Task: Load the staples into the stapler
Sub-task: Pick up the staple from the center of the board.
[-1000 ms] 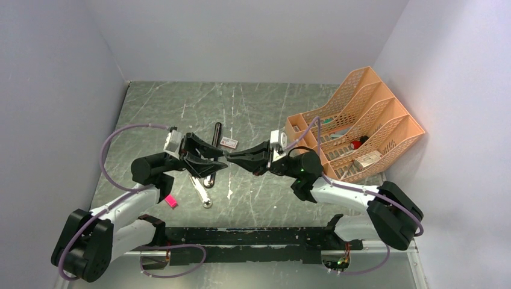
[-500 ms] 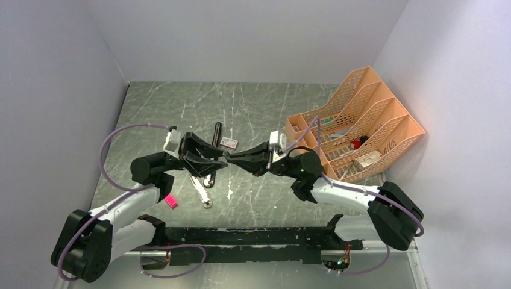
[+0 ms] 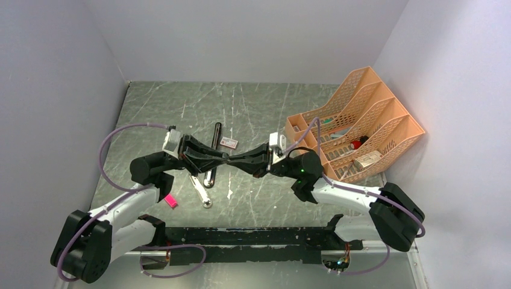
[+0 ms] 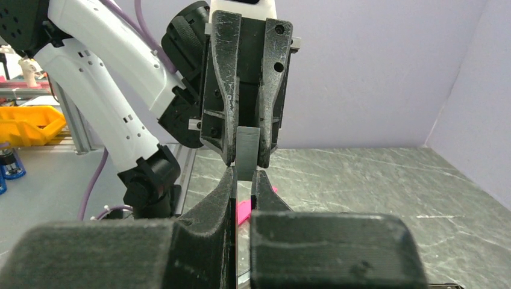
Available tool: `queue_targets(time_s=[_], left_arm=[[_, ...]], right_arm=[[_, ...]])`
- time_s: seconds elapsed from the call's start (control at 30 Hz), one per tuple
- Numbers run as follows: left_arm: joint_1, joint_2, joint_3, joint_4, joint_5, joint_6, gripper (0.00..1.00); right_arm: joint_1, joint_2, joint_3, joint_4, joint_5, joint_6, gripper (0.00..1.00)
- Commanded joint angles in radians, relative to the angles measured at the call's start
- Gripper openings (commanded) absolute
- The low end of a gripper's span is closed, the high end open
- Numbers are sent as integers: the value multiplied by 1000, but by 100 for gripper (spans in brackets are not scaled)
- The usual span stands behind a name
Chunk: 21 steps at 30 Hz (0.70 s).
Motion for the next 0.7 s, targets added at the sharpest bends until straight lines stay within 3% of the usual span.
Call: queue_targets(time_s=[0.0,0.1,0.23,0.37,0.47,0.53,0.6,0.63,0.67], left_arm=[[-14,-5,35,405,27,-21,17],[-14,-6,39,403,31,-25,7],[-14,1,51,403,47,-41,7],[-14,12,78,398,72,-60,7],[-14,7,119,282,120,-12,7],[-14,-17,171,60,171,126,7],[-16,-50,259,-342,209,405,7],[-22,-70,322,-654,184,618,7],[-41,-71,402,-1065,135,869,7]], right_arm=[[-5,-11,-7,-3,23,-24,0],[-5,-17,-8,-8,28,-28,3],[-4,-52,-17,-22,72,-46,30],[-6,-134,-39,-74,139,-70,44],[-4,-245,-76,-137,253,-106,51],[-5,-335,-109,-176,360,-132,52],[-6,-425,-129,-240,492,-160,51],[-6,-464,-137,-276,545,-180,51],[-6,-515,-147,-296,596,-194,52]])
